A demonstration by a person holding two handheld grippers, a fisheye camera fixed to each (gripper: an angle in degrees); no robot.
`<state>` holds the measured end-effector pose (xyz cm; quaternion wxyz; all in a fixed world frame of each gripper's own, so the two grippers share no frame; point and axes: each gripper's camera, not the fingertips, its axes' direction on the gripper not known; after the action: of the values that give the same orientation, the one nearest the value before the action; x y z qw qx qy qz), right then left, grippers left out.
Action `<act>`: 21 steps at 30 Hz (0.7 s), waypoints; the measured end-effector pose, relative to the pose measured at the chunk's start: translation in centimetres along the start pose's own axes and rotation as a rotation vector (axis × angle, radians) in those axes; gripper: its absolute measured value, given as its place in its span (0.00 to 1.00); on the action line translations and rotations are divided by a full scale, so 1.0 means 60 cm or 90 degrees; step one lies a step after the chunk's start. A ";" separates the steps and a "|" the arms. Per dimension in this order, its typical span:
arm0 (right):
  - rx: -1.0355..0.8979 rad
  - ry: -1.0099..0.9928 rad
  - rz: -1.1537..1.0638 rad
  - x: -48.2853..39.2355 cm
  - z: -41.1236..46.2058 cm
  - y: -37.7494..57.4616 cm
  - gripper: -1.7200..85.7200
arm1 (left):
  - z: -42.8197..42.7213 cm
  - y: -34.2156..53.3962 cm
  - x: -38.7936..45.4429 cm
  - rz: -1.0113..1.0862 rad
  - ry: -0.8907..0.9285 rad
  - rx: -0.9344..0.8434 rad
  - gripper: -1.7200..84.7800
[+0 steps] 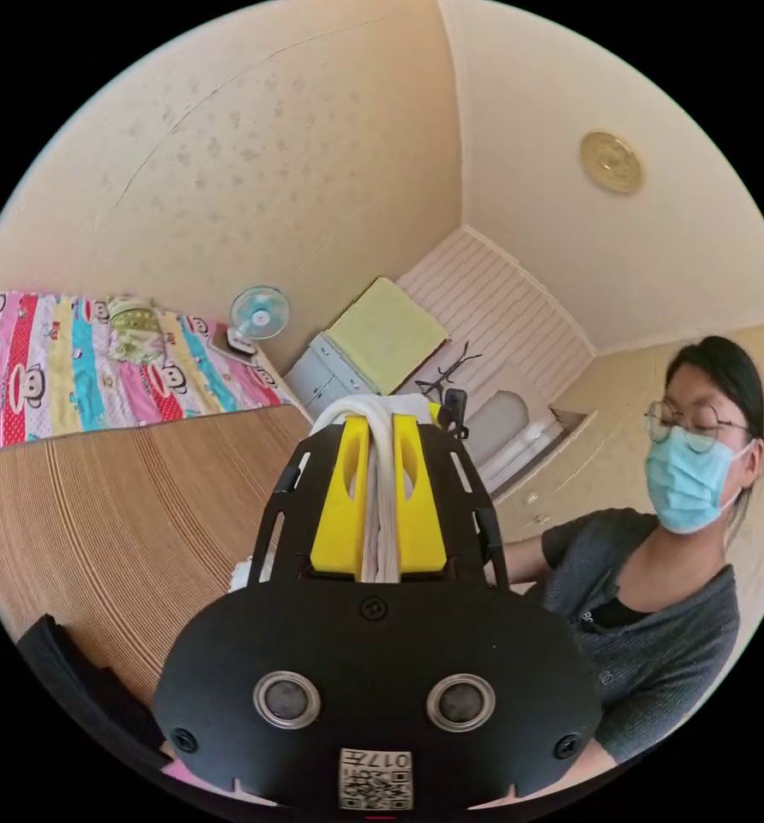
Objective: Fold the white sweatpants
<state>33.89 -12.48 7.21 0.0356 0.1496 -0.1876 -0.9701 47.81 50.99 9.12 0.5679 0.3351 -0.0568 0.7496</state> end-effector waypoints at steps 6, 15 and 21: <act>-0.136 0.110 0.128 0.224 0.162 0.060 0.04 | 0.125 0.002 -0.243 -0.141 -0.126 -0.120 0.08; -0.209 0.041 0.352 0.401 0.251 0.546 0.06 | 0.254 0.404 -0.371 -0.298 -0.086 -0.299 0.08; -0.330 0.187 0.609 0.506 0.270 0.759 0.07 | 0.267 0.633 -0.462 -0.568 -0.093 -0.340 0.09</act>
<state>0.67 -52.77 30.19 0.5331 0.1679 0.0165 -0.8290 24.67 7.78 16.94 0.8921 0.2217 -0.1369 0.3690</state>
